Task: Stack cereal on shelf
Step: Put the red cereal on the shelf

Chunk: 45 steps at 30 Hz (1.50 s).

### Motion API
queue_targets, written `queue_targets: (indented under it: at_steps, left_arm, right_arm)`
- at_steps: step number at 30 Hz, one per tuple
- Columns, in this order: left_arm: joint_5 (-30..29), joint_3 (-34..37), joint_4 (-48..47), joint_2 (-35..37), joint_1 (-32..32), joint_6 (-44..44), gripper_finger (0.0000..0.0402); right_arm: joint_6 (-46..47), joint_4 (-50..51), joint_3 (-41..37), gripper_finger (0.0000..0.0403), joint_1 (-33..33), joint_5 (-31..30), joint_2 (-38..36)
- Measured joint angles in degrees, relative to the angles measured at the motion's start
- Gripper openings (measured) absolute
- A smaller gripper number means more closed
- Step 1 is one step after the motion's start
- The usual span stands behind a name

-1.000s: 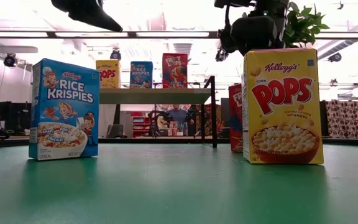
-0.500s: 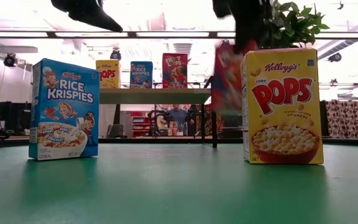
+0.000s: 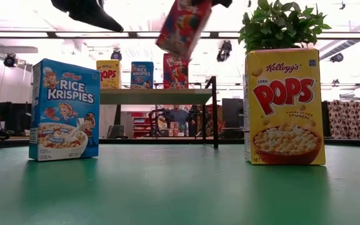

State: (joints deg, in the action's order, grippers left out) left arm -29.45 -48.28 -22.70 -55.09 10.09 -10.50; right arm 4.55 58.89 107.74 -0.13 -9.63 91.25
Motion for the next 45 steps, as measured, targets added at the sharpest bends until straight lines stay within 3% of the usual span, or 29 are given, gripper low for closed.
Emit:
queue_targets:
  at_steps: [8, 19, 24, 34, 45]
  left_arm:
    - [0.0, 0.0, -0.1, 0.0, 0.0, -0.4, 0.0107]
    - [0.0, 0.0, -0.2, 0.0, 0.0, -0.4, 0.0107]
    - [0.0, 0.0, -0.1, 0.0, 0.0, -0.4, 0.0107]
    - [0.0, 0.0, -0.1, 0.0, 0.0, -0.8, 0.0107]
    - [0.0, 0.0, -0.1, 0.0, 0.0, -1.0, 0.0107]
  right_arm:
    - [-11.9, 2.5, 11.6, 0.0169, -4.4, 0.2, 8.4]
    - [-22.7, 15.8, 25.5, 0.0169, -11.6, 2.0, 18.4]
    - [-27.4, 17.5, 26.5, 0.0169, -14.3, 7.1, 19.7]
    - [-30.8, 17.5, 26.5, 0.0172, -15.6, 7.1, 20.3]
    - [-30.5, 15.5, 26.5, 0.0219, -16.2, 6.6, 20.3]
